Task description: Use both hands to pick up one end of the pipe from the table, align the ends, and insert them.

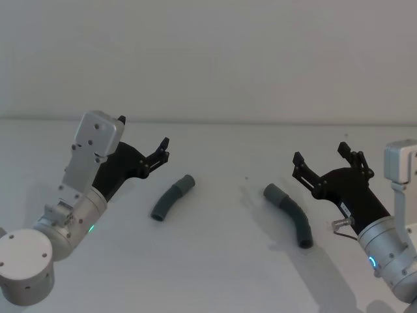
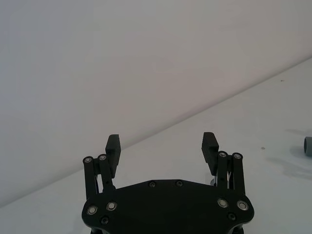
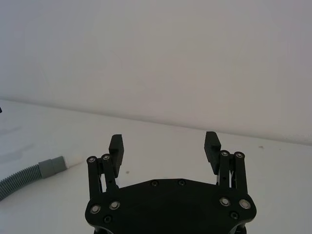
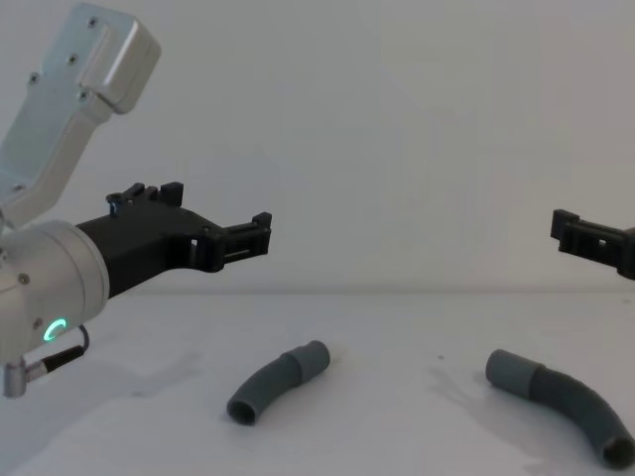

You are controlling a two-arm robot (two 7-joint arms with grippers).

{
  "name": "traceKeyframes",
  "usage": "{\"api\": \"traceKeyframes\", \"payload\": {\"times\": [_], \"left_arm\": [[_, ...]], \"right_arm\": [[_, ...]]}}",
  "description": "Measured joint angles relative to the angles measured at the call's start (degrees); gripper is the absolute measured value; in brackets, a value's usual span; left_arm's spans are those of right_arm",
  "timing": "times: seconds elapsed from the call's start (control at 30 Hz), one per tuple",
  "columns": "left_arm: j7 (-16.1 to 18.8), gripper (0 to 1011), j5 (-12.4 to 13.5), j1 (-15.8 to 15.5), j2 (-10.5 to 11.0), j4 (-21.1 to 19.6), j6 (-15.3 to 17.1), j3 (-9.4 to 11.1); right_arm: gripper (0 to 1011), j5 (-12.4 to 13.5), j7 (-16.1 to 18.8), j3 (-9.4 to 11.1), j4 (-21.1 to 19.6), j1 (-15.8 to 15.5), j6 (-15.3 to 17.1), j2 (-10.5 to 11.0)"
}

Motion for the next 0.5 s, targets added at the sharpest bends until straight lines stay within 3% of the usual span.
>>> {"api": "traceKeyframes", "payload": {"times": [0.5], "left_arm": [[0.0, 1001, 0.0, 0.0, 0.0, 0.0, 0.0, 0.0]], "right_arm": [[1002, 0.0, 0.0, 0.0, 0.0, 0.0, 0.0, 0.0]]}}
